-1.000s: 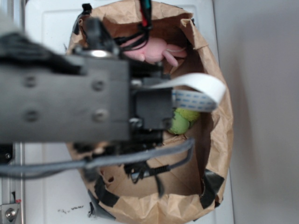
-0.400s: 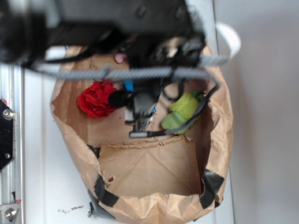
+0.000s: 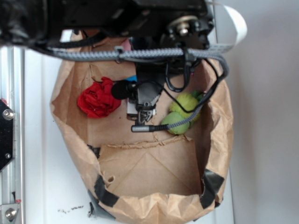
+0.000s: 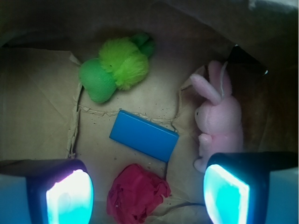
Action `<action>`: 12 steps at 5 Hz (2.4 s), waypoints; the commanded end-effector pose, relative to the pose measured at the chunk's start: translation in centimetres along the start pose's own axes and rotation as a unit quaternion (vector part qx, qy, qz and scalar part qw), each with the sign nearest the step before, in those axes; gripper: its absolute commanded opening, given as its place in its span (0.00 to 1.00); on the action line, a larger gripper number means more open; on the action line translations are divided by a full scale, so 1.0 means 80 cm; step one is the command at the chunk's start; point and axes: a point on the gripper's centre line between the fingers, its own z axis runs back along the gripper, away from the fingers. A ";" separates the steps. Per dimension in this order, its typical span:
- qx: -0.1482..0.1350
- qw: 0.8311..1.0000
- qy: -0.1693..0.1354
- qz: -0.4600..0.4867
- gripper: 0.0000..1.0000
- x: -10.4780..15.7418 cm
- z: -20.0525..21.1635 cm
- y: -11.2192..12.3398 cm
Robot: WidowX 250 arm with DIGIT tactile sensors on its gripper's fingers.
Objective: Grab the pink bunny.
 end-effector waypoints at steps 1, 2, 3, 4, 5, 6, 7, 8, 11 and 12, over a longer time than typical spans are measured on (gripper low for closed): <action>0.001 1.000 -0.025 0.000 1.00 0.026 -0.009 0.034; 0.011 1.000 -0.025 0.009 1.00 0.040 -0.011 0.051; 0.000 1.000 -0.023 0.010 1.00 0.043 0.000 0.063; 0.046 0.998 -0.048 -0.008 1.00 0.030 -0.012 0.056; 0.083 0.996 -0.034 -0.014 1.00 0.018 -0.042 0.059; 0.102 0.994 -0.036 -0.014 1.00 0.019 -0.055 0.060; 0.148 0.988 -0.040 0.011 1.00 0.034 -0.072 0.071; 0.178 0.982 -0.049 0.030 1.00 0.043 -0.079 0.082; 0.195 0.979 -0.040 0.042 0.97 0.064 -0.094 0.087; 0.187 0.980 -0.049 0.045 0.00 0.063 -0.090 0.087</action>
